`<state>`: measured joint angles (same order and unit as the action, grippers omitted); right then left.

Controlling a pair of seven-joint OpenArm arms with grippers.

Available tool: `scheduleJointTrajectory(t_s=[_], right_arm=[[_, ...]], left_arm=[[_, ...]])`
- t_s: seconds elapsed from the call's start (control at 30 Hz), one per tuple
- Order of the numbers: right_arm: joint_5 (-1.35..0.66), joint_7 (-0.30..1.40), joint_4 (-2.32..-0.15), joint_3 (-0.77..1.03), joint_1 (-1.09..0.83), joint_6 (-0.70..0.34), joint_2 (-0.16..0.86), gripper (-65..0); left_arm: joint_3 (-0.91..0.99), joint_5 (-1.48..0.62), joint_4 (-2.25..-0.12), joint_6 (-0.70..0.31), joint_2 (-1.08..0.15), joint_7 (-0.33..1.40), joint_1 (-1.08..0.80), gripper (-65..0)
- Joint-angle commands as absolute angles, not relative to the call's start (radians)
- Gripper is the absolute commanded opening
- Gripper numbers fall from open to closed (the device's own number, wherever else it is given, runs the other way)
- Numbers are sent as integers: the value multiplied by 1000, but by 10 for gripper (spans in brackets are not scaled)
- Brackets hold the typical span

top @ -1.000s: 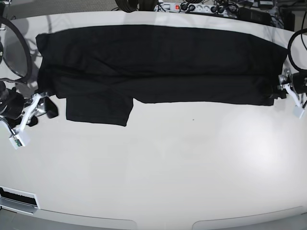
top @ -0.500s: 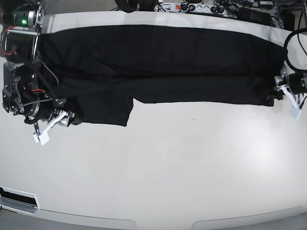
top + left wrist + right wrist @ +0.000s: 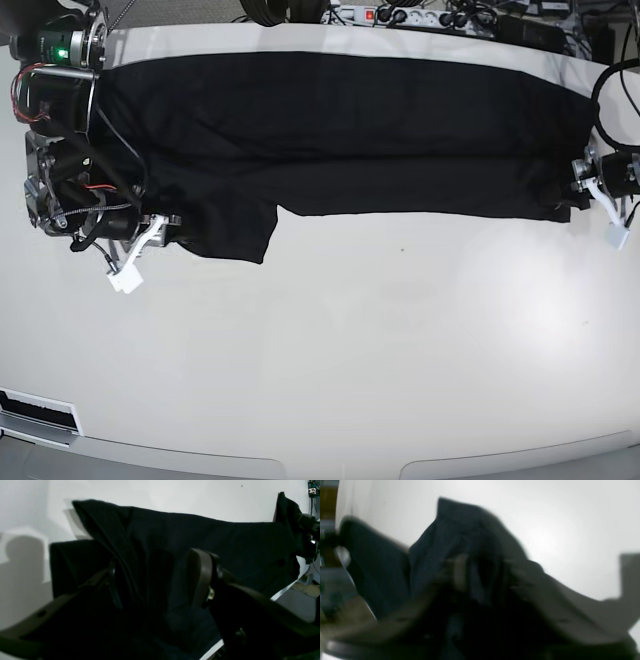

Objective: Layout the t-shirt on the table in an organized manner, then fold the t-shirt properly
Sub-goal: 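Grasp the strip end with the right gripper and pull it straight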

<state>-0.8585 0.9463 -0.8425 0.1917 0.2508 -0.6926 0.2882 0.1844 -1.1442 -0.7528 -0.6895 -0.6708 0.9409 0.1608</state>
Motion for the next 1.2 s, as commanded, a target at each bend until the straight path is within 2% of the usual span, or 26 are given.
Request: scheduleJointTrajectory(t_s=[0.0, 0.1, 0.23, 0.37, 0.5, 0.77, 1.17], right_arm=[[-907, 932, -877, 197, 285, -698, 316, -632], [-1010, 1006, -953, 197, 286, -698, 335, -650], [-1188, 1239, -1110, 197, 270, -698, 341, -650], [-1376, 1396, -1311, 197, 184, -698, 341, -650], [-1484, 1396, -1517, 197, 50, -698, 341, -650], [-1484, 1396, -1813, 197, -239, -698, 341, -650], [-1484, 1396, -1852, 197, -439, -698, 347, -650]], left_arm=[[191, -1164, -766, -698, -698, 923, 175, -296], [191, -1164, -766, -698, -698, 912, 175, -296], [191, -1164, -766, -698, -698, 912, 175, -296], [191, -1164, -766, -698, -698, 911, 175, -296], [191, -1164, -766, -698, -698, 912, 175, -296], [191, -1164, -766, -698, -698, 870, 176, -296], [191, -1187, -766, -698, -698, 860, 215, -296]])
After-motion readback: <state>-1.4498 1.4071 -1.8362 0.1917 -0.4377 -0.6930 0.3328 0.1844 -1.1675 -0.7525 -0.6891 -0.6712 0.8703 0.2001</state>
